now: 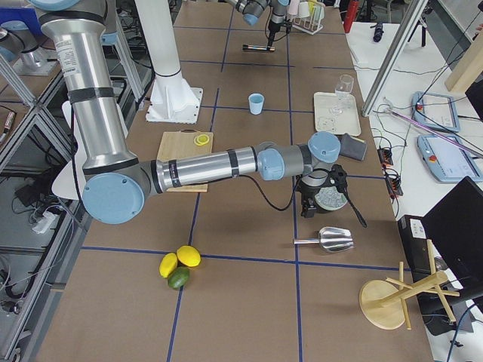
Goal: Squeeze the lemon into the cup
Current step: 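Grasp the steel muddler upright with the left gripper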
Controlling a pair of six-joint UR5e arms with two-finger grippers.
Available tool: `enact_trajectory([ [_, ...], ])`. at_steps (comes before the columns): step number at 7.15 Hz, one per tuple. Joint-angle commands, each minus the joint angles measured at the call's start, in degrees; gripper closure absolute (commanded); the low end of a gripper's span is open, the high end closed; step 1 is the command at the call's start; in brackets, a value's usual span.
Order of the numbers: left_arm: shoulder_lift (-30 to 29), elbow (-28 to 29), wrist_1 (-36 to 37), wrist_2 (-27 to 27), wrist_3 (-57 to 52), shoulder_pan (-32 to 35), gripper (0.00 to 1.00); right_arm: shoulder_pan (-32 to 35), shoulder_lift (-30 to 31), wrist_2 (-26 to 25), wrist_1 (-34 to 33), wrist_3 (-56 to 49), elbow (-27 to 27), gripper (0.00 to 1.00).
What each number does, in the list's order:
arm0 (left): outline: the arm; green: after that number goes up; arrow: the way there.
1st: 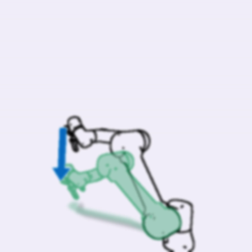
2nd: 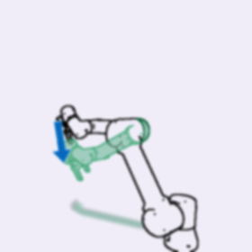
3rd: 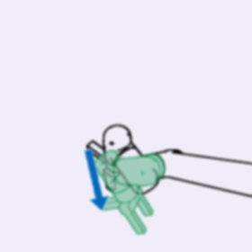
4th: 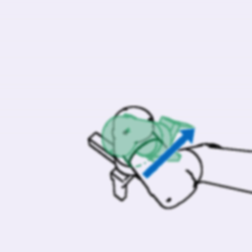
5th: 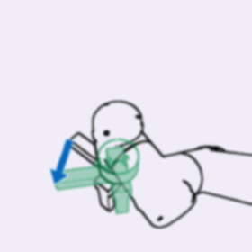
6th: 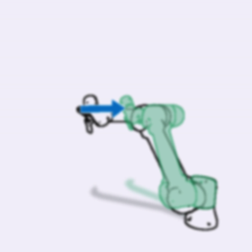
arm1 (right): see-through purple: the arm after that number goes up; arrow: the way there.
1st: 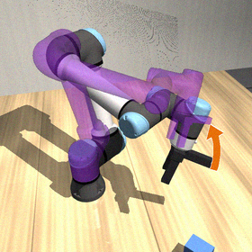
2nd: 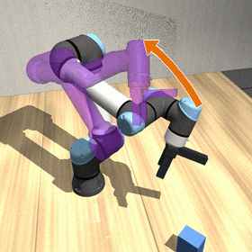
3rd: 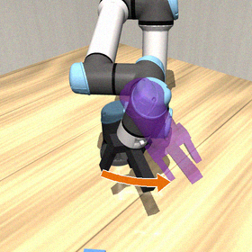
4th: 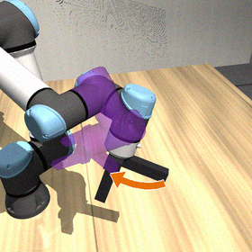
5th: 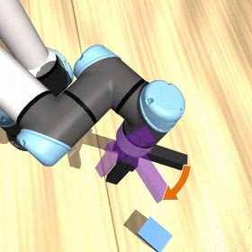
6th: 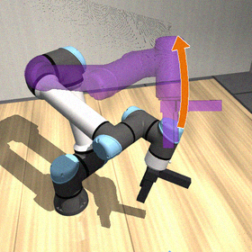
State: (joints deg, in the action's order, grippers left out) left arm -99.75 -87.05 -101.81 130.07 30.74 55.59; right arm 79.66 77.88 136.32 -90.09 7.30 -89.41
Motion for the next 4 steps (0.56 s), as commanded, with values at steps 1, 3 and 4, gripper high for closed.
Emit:
enact_trajectory([
  [1, -0.01, 0.22, 0.03, 0.00, -0.15, -0.31, 0.00, -0.03, -0.01, 0.00, 0.00, 0.00, -0.06, 0.00],
  [3, -0.01, 0.13, 0.03, 0.00, 0.02, -0.31, 0.10, 0.06, -0.01, 0.00, 0.00, 0.00, -0.06, 0.00],
  [4, -0.01, 0.22, 0.12, 0.00, 0.11, -0.31, 0.21, 0.06, -0.01, 0.00, 0.00, 0.00, -0.06, 0.00],
])
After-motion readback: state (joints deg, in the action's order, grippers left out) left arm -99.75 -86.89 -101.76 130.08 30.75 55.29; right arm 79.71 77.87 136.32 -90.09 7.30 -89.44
